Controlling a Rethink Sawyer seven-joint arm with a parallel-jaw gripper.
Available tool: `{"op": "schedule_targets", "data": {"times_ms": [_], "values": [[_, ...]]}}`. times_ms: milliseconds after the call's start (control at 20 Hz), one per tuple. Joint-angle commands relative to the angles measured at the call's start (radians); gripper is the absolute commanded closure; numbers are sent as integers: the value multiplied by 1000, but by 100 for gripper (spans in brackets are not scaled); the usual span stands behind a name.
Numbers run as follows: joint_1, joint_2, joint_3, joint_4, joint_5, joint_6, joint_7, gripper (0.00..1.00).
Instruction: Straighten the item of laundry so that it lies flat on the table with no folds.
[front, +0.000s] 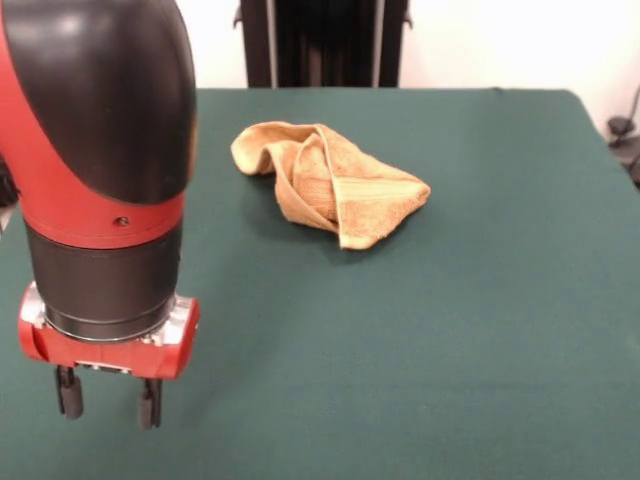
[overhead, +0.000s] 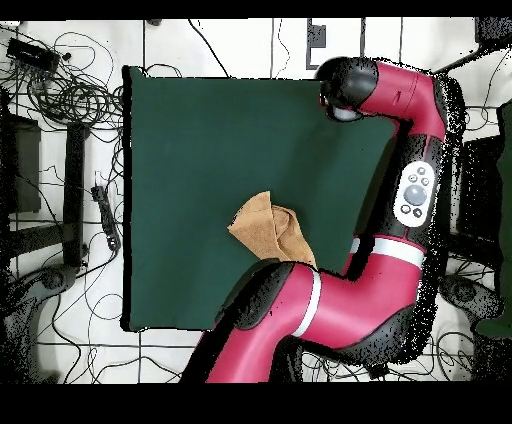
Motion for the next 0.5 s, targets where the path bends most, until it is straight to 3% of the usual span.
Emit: {"op": "schedule_targets", "data": {"times_ms": [50,500], "values": [[86,63,33,128,-7,10,141,0],[131,85,35,73,-3,41,231,0]]}}
